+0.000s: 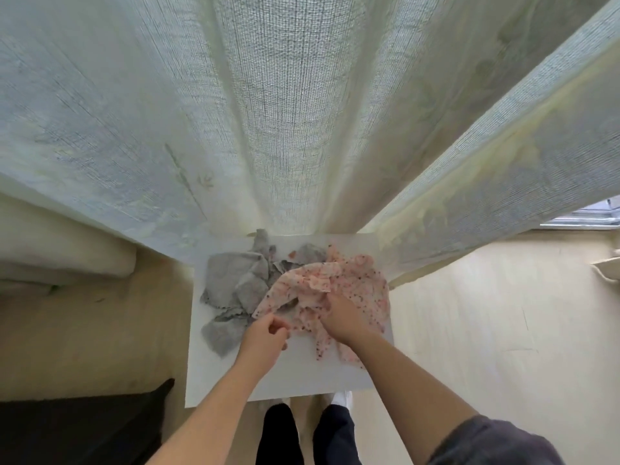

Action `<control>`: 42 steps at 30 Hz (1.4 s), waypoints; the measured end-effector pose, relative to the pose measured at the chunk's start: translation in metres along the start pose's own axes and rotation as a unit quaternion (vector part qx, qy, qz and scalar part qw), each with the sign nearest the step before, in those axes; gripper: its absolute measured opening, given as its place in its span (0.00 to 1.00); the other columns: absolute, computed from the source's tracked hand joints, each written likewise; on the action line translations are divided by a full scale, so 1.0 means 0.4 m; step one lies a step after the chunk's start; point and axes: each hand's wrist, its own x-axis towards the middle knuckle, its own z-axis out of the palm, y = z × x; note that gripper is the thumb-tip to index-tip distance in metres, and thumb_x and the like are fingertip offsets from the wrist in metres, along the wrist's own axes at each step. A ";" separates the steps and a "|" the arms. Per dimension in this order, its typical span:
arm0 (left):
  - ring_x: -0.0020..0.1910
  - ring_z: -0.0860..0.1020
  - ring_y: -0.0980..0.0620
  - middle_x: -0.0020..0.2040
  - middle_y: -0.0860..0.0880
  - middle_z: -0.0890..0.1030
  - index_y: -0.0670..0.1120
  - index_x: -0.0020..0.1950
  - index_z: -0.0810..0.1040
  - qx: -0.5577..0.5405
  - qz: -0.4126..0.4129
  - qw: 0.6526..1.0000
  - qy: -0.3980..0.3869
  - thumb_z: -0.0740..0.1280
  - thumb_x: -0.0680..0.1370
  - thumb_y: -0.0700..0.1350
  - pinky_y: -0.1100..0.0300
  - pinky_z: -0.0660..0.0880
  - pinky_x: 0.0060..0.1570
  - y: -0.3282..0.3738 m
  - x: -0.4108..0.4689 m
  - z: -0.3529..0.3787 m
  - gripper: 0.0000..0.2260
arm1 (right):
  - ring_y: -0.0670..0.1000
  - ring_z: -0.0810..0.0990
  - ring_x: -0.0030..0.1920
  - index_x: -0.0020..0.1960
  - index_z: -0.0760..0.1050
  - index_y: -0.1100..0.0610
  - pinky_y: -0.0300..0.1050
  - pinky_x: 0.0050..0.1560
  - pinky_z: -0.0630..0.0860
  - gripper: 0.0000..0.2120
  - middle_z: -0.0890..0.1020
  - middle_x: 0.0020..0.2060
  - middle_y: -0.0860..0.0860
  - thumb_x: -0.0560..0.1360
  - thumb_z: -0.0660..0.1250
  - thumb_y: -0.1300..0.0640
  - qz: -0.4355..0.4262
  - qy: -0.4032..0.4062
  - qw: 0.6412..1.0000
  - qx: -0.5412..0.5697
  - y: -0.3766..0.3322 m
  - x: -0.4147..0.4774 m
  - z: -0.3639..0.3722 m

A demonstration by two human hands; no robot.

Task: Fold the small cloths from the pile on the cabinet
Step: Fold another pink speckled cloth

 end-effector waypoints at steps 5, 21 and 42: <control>0.37 0.79 0.51 0.43 0.47 0.82 0.46 0.44 0.76 -0.038 0.023 0.999 0.019 0.62 0.79 0.36 0.58 0.73 0.40 0.054 -0.071 -0.048 0.08 | 0.45 0.78 0.55 0.65 0.78 0.57 0.34 0.62 0.72 0.15 0.81 0.60 0.53 0.80 0.61 0.60 -0.053 0.103 0.971 0.210 -0.077 -0.144 -0.109; 0.37 0.82 0.56 0.43 0.51 0.84 0.50 0.46 0.78 -0.037 0.321 0.938 0.124 0.66 0.78 0.38 0.58 0.78 0.44 0.486 -0.530 -0.283 0.07 | 0.49 0.85 0.47 0.47 0.83 0.54 0.45 0.55 0.81 0.12 0.87 0.43 0.51 0.79 0.62 0.65 -0.276 0.120 0.888 0.348 -0.348 -0.655 -0.532; 0.37 0.77 0.58 0.36 0.53 0.81 0.51 0.43 0.81 0.064 0.540 0.805 0.238 0.63 0.79 0.46 0.67 0.72 0.37 0.773 -0.836 -0.385 0.09 | 0.48 0.73 0.35 0.38 0.72 0.57 0.42 0.40 0.72 0.10 0.75 0.34 0.51 0.68 0.73 0.64 -0.383 0.311 0.841 0.222 -0.475 -0.818 -0.716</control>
